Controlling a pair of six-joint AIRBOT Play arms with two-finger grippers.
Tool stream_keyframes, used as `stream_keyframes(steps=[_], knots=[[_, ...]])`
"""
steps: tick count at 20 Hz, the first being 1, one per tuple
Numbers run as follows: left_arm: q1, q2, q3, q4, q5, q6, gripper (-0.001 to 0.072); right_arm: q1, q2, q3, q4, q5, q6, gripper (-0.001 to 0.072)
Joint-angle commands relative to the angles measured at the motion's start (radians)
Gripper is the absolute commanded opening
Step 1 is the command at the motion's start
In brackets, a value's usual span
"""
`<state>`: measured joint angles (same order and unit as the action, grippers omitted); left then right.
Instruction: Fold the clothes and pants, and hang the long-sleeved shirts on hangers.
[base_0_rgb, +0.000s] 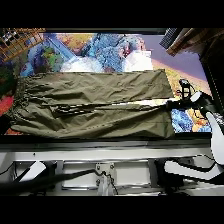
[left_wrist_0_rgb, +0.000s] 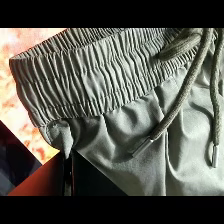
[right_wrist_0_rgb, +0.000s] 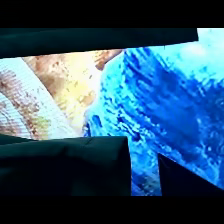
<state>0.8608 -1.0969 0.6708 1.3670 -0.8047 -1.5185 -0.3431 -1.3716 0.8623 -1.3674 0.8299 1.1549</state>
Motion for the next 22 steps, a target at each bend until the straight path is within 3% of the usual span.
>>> stream_keyframes(steps=[1, 5, 6, 8, 10, 11, 15, 17, 22], knots=[[0.001, 0.001, 0.000, 0.002, 0.000, -0.004, 0.0008, 0.002, -0.032, 0.001, 0.095, -0.039, -0.061, 0.0584], [0.001, 0.001, 0.000, 0.002, 0.000, -0.030, 0.0008, 0.001, -0.061, 0.001, 0.245, -0.074, -0.110, 0.0563], [0.001, 0.001, 0.000, 0.000, -0.001, -0.030, 0.0008, 0.001, -0.064, 0.001, 0.263, -0.089, -0.110, 0.0524], [0.001, 0.001, 0.000, -0.009, 0.000, -0.030, 0.0009, 0.001, -0.065, 0.001, 0.276, -0.099, -0.110, 0.0372], [0.001, 0.001, 0.000, -0.010, 0.000, -0.030, 0.0009, 0.001, -0.063, 0.001, 0.271, -0.089, -0.110, 0.0088], [0.001, 0.001, 0.000, -0.010, -0.001, -0.030, 0.0008, 0.000, -0.058, 0.001, 0.263, -0.085, -0.109, 0.0018], [0.001, 0.001, 0.000, 0.019, -0.006, -0.030, 0.0008, -0.001, 0.002, 0.004, 0.138, -0.098, -0.090, 0.0016], [0.001, 0.001, 0.000, 0.064, -0.027, -0.078, 0.0008, -0.024, 0.002, 0.036, 0.097, -0.095, -0.047, 0.0016], [-0.018, 0.001, 0.000, 0.069, -0.078, -0.123, 0.0008, -0.054, -0.030, 0.121, 0.125, -0.114, -0.004, 0.0015]])
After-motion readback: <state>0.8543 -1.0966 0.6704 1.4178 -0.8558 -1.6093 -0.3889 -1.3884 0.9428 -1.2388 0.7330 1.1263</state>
